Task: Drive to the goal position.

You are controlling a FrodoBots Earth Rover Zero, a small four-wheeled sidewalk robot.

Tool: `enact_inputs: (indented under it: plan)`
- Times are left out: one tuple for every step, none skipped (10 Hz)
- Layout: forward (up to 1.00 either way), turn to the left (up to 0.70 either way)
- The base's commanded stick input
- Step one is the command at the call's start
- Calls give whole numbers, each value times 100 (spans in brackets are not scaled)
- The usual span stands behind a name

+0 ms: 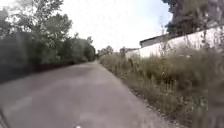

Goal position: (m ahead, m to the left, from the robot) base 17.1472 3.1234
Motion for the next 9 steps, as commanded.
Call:
enact_inputs:
  plan:
    - [100,-1]
    - [100,-1]
    - [100,-1]
    - [100,-1]
    - [100,-1]
    - [100,-1]
    - [100,-1]
    - [100,-1]
    - [100,-1]
